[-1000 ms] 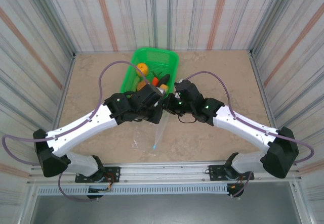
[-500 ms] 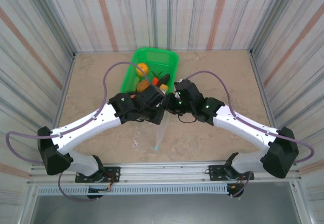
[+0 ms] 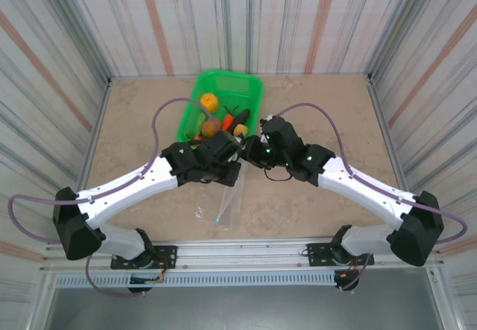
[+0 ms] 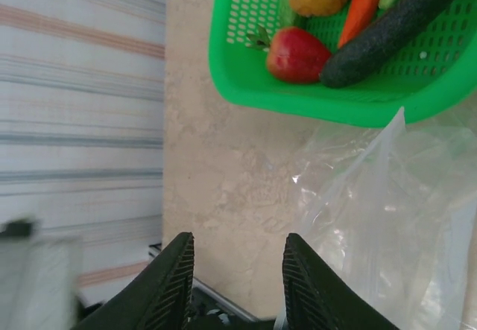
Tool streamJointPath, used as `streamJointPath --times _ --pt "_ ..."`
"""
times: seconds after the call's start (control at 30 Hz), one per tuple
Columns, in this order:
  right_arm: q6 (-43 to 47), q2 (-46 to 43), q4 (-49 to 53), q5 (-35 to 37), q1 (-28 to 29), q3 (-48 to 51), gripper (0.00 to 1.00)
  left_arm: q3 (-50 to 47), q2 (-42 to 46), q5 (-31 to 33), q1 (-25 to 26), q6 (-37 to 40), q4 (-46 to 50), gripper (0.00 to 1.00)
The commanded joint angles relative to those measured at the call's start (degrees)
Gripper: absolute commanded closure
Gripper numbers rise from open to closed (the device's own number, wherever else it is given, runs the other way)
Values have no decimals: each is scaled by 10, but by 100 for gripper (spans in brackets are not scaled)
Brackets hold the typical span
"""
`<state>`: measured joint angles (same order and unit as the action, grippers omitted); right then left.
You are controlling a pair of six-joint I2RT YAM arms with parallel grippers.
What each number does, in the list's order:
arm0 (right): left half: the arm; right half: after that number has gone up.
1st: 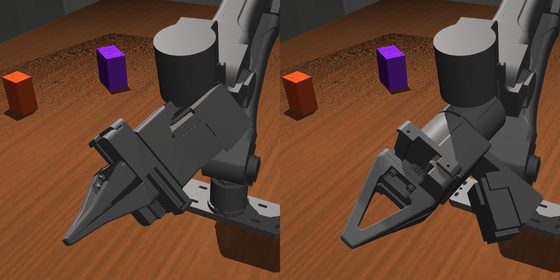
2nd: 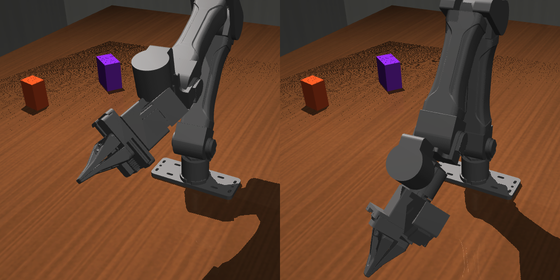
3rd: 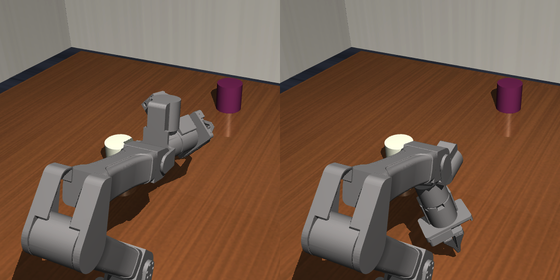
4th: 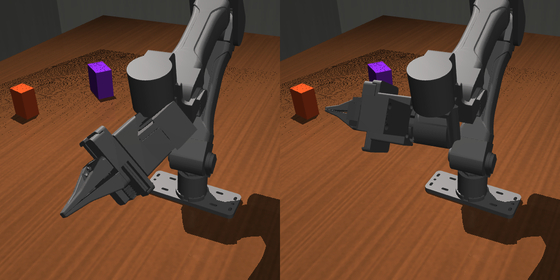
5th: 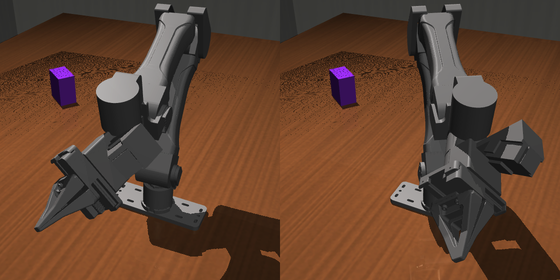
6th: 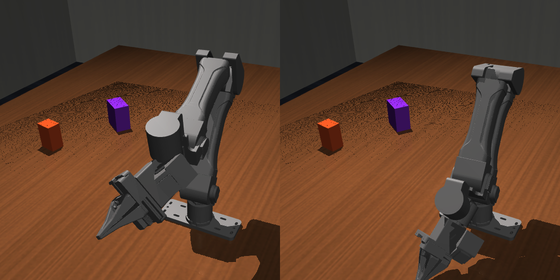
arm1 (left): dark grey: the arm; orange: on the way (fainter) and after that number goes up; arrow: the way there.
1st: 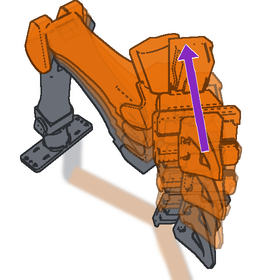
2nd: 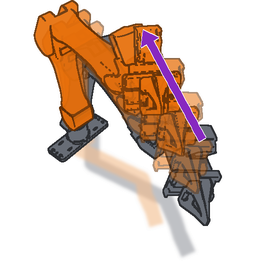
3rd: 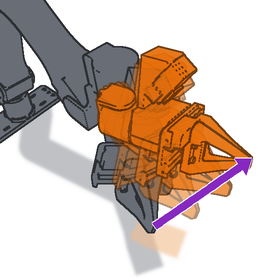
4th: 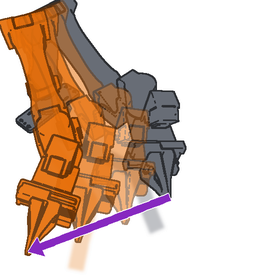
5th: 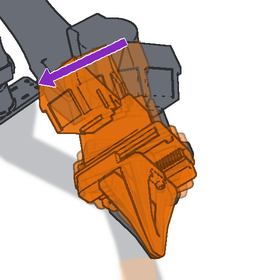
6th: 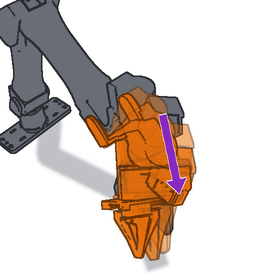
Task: Place the food in the zip-top bag and seal the zipper
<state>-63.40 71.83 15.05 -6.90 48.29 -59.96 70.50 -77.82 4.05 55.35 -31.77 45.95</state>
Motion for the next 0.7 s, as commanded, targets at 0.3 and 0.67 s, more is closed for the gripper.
streamJointPath --times 0.3,0.67 --pt "149 -56 165 36 -23 -12 41 -106 90 -145 -76 -66 -136 100" --pt "180 12 174 -48 10 -20 44 -117 74 -180 -78 -103 -194 100"
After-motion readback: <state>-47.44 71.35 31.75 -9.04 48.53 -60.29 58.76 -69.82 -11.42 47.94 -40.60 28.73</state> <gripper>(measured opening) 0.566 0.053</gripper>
